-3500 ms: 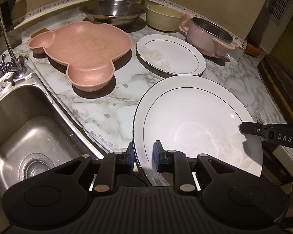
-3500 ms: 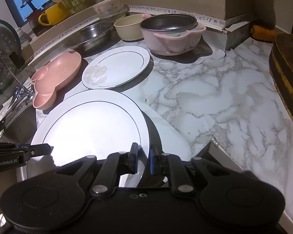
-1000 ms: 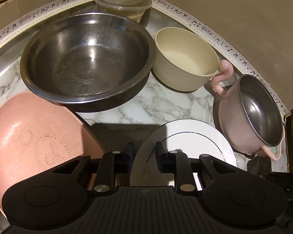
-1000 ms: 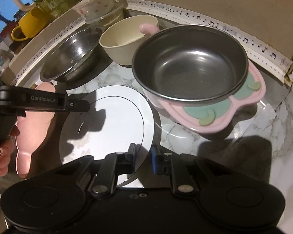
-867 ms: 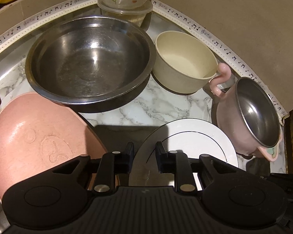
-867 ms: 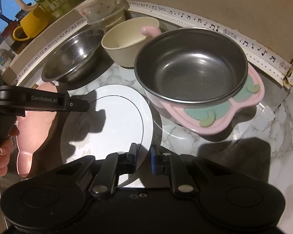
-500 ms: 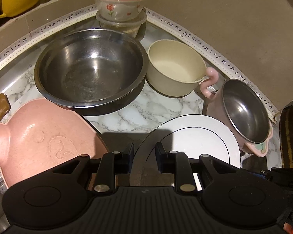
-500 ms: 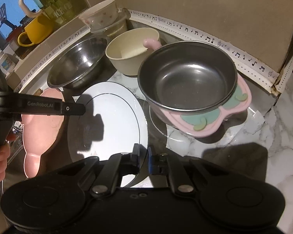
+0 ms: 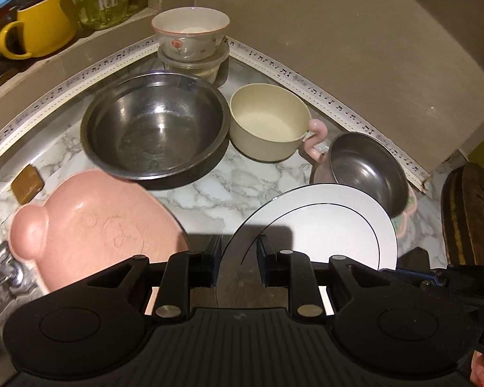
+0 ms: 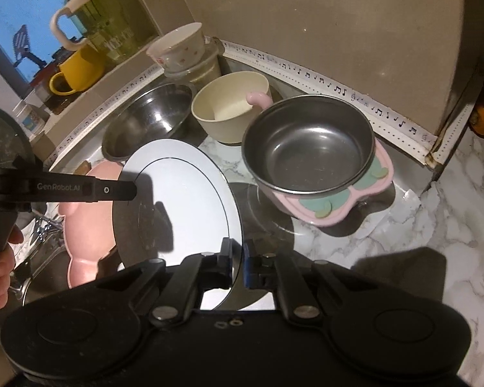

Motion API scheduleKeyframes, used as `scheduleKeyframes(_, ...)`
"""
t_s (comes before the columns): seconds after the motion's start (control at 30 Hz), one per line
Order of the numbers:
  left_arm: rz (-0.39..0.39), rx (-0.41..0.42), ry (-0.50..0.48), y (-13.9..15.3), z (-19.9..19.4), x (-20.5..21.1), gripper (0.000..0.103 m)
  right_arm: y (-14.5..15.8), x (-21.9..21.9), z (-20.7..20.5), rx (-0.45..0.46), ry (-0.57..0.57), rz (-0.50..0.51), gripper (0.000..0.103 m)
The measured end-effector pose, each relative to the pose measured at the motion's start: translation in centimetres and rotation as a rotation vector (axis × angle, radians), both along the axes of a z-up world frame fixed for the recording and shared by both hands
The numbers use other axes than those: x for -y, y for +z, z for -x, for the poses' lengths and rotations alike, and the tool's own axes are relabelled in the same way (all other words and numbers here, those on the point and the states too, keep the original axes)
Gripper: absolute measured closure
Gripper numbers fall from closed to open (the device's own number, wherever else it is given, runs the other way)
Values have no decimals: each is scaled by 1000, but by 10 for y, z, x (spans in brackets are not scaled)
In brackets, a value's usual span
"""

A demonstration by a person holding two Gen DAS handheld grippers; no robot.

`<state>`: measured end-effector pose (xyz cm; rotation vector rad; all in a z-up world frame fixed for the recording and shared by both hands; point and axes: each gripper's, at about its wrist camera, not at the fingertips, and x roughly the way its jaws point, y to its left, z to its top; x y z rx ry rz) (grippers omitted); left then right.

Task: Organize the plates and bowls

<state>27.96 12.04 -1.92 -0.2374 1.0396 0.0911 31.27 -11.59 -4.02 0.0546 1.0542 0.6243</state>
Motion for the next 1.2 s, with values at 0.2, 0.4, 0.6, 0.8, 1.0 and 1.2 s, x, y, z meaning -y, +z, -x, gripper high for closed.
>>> scheduleKeyframes(0.2, 11, 10, -8, 15, 24, 3, 81, 19, 7, 21, 31, 11, -12, 96)
scheduleKeyframes(0.4, 10, -29, -34, 15, 55, 15, 81, 34, 16, 45, 28, 38, -21, 96)
scheduleKeyframes(0.6, 15, -85, -51, -7, 86, 28, 81, 27, 26, 73, -9, 48, -7, 96)
scheduleKeyframes(0.8, 28, -129, -71, -27, 107, 36, 81, 12, 35, 95, -58, 44, 5, 96)
scheduleKeyframes(1.0, 31, -156, -80, -38, 118, 39, 81, 0, 39, 109, -94, 42, 21, 96)
scheduleKeyframes(1.2, 39, -171, -84, -44, 121, 40, 81, -7, 40, 115, -112, 44, 32, 96)
